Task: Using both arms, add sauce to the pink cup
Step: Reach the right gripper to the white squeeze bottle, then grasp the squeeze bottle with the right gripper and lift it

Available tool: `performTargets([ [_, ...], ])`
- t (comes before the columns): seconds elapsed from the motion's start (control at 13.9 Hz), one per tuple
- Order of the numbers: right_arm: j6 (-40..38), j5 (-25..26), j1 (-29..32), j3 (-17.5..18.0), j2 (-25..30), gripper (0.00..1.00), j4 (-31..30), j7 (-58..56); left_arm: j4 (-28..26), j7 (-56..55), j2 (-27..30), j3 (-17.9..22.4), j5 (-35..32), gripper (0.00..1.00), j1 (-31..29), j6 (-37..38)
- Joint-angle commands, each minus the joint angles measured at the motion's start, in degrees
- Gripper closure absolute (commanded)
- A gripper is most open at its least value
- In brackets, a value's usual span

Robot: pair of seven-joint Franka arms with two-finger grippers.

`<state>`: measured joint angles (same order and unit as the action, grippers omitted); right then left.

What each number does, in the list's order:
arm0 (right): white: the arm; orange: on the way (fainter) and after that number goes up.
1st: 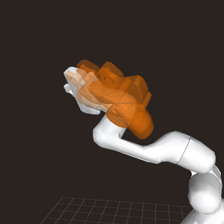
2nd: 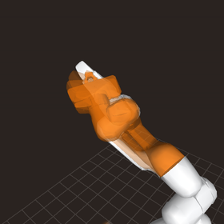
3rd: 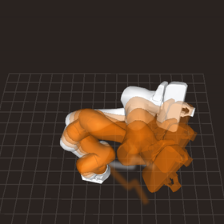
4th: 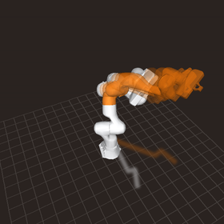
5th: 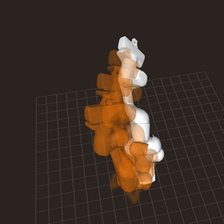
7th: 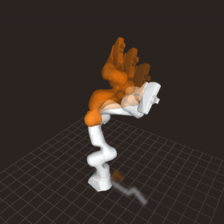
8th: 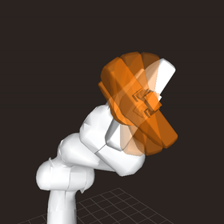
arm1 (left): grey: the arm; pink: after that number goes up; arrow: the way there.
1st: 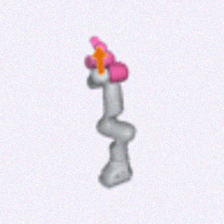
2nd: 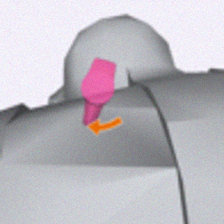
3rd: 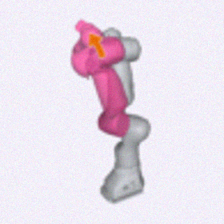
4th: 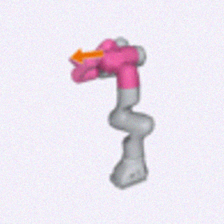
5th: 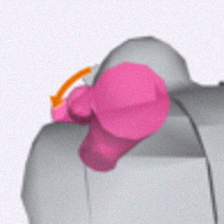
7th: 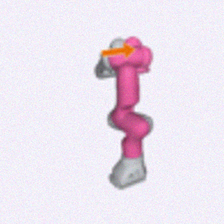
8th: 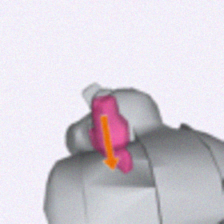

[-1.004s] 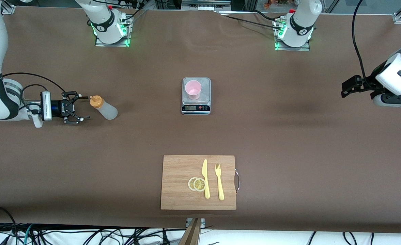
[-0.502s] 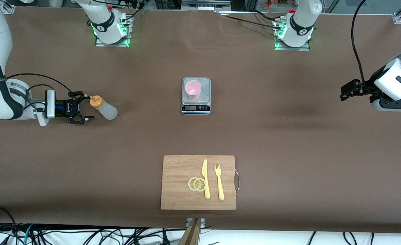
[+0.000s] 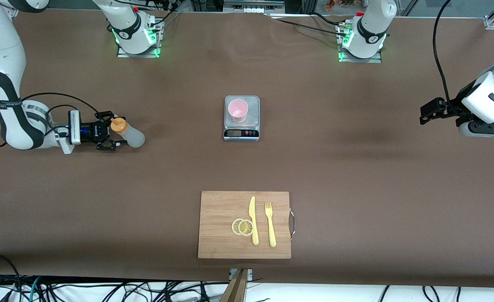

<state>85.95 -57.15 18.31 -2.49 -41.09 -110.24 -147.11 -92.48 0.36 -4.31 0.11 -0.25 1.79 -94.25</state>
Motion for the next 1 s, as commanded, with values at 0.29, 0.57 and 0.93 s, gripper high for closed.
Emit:
performTargets([
  [0.29, -0.3, -4.5, -4.1, -0.2, 0.7, 0.02, -1.4, -1.3, 1.9, 1.0, -0.9, -0.2, -1.9, 0.00, 0.0, 0.8],
  [0.57, -0.2, -4.4, -5.5, -0.2, 0.5, 0.46, -0.1, -2.5, 1.9, 1.0, -0.9, -0.2, -1.9, 0.00, 0.0, 0.8],
  [0.93, 2.1, -4.1, -7.2, -0.3, 0.2, 1.00, 2.0, 0.9, 1.9, 1.0, -0.9, -0.2, -1.9, 0.00, 0.0, 0.8],
])
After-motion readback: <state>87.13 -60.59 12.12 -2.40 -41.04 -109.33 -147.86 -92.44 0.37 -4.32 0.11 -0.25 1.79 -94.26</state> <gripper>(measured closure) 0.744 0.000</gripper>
